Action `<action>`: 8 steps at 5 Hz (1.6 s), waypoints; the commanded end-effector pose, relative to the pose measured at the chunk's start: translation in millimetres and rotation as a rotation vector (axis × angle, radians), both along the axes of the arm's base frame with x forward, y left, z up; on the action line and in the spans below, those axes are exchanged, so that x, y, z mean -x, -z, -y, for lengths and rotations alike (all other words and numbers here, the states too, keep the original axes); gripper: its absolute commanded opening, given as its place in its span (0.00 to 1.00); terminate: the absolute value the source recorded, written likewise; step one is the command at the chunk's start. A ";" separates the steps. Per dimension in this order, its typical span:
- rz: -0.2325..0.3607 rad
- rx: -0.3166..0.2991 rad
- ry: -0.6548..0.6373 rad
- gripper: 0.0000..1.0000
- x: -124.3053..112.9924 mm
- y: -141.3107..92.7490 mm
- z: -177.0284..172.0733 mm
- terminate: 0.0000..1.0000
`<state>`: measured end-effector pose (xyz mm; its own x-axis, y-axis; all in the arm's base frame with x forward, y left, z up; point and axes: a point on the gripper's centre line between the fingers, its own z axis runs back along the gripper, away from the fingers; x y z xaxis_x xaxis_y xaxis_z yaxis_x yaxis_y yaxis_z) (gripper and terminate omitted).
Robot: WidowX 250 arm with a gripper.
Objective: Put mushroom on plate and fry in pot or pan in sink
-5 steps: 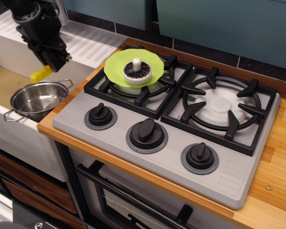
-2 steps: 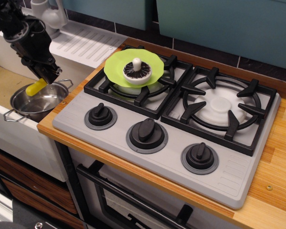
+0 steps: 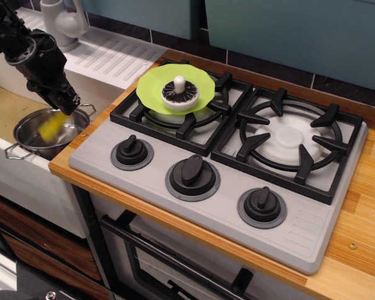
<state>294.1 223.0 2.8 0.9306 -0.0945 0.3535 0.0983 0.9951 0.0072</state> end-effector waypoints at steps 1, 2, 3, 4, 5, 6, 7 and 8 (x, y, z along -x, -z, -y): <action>0.000 -0.089 -0.032 1.00 0.8 -34.5 7.4 0.00; -0.014 -0.117 -0.053 1.00 6.0 -46.2 14.7 0.00; -0.034 -0.136 -0.065 1.00 10.5 -60.6 19.8 0.00; -0.083 -0.163 -0.084 1.00 12.4 -86.1 28.0 0.00; -0.157 -0.174 -0.110 1.00 14.9 -118.1 38.8 0.00; -0.196 -0.198 -0.132 1.00 17.0 -140.6 48.6 0.00; -0.214 -0.220 -0.068 1.00 16.8 -156.1 52.2 0.00; -0.214 -0.220 -0.068 1.00 16.8 -156.1 52.2 0.00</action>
<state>269.2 175.4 132.5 0.9958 -0.0741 0.0532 0.0648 0.9853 0.1583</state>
